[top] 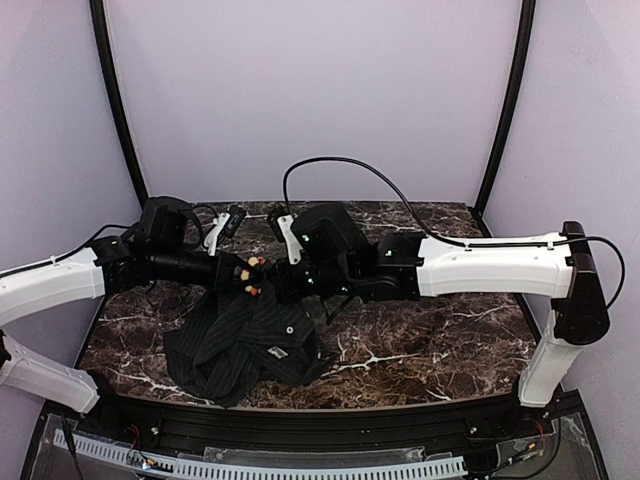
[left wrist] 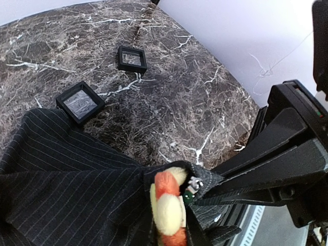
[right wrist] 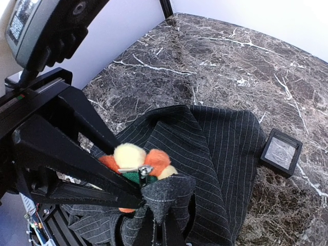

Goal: Remove the brooch from the garment
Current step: Pass from the right arm to the left, then open the brooch with the crumpled clothing, then remove the brooch from the crumpled clothing.

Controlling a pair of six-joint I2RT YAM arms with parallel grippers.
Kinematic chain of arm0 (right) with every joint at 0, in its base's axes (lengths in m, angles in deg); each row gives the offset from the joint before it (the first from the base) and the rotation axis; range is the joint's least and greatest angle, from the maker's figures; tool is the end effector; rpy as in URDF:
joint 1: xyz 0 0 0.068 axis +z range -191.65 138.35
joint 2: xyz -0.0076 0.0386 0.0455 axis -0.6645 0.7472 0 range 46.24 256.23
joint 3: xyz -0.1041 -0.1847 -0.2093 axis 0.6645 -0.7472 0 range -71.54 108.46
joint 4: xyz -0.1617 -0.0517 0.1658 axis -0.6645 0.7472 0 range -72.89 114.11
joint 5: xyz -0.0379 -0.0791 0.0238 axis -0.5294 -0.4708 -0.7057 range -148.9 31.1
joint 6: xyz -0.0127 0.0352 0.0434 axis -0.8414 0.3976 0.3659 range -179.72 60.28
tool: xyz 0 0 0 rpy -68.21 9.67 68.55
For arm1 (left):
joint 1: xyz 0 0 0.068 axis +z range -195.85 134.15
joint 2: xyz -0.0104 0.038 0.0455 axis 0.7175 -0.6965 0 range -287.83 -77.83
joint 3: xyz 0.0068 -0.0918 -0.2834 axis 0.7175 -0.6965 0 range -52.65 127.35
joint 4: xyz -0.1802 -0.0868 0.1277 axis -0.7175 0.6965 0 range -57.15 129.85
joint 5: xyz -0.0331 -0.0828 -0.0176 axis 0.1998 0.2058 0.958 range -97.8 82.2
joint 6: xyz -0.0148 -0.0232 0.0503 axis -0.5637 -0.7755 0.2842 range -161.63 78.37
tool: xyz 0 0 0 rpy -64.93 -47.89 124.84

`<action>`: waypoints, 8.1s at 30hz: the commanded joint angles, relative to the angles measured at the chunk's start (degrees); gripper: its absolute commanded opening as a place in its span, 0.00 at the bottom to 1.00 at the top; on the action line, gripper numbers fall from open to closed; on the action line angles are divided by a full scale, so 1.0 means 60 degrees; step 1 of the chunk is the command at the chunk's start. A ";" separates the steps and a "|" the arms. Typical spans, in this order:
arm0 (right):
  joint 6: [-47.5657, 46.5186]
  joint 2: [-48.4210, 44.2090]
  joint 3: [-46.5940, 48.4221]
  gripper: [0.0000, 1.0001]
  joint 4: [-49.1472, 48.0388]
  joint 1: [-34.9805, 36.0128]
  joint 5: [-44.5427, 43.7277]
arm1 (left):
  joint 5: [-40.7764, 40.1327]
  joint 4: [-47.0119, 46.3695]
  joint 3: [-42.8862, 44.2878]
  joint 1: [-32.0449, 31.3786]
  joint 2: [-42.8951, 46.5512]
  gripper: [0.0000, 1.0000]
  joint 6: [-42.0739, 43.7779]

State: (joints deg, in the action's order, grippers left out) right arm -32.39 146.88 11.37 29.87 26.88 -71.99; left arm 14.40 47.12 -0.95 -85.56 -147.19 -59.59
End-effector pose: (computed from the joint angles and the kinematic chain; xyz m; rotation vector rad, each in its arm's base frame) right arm 0.1544 0.3672 0.3313 -0.6326 2.0890 0.7568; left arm 0.1744 -0.1648 0.3165 0.6614 2.1513 -0.9833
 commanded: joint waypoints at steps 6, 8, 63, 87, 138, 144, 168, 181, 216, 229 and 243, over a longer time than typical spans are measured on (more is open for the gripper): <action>-0.0424 -0.0555 -0.0512 0.22 -0.0681 0.0098 0.1004 | 0.0385 -0.0472 -0.0103 0.0022 0.0003 0.01 0.0059; -0.0511 -0.0863 -0.0729 0.36 -0.0675 0.0072 0.1081 | 0.0486 -0.0478 -0.0095 0.0025 0.0060 0.01 0.0145; 0.0863 -0.2096 -0.2878 0.59 -0.4583 -0.1701 0.8746 | 0.6024 0.1142 0.1360 0.0128 -0.1164 0.01 0.3228; 0.1071 -0.2467 -0.3164 0.48 -0.4715 -0.1672 0.8729 | 0.4530 0.1226 0.1363 0.0129 -0.1052 0.01 0.3257; 0.1108 -0.1997 -0.2936 0.44 -0.4644 -0.1638 0.7889 | 0.4547 0.1140 0.1324 0.0129 -0.1008 0.01 0.3143; 0.1117 -0.1950 -0.2895 0.44 -0.4659 -0.1625 0.7880 | 0.4548 0.1139 0.1318 0.0132 -0.0999 0.01 0.3159; 0.1150 -0.1484 -0.2547 0.42 -0.4689 -0.1611 0.7843 | 0.4529 0.1117 0.1304 0.0128 -0.1019 0.01 0.3135; 0.1214 -0.1836 -0.2336 0.45 -0.4895 -0.1564 0.7875 | 0.4486 0.1139 0.1304 0.0132 -0.0950 0.01 0.3157; 0.0167 -0.2131 -0.4448 0.08 -0.3518 -0.0322 0.2606 | 0.4280 0.0928 0.1266 0.0553 -0.0781 0.01 0.3038; 0.0052 -0.2770 -0.4221 0.00 -0.4321 -0.0319 0.2210 | 0.2297 0.1964 0.1431 0.0555 -0.1030 0.01 0.3847; -0.0012 -0.3531 -0.4202 0.00 -0.4592 -0.0322 0.1633 | 0.1816 0.2043 0.1554 0.0670 -0.1271 0.01 0.3614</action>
State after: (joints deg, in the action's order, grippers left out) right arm -31.82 127.82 -15.29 5.98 24.44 -60.58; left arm 26.51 58.81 7.31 -82.58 -155.63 -37.01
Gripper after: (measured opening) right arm 0.010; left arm 0.087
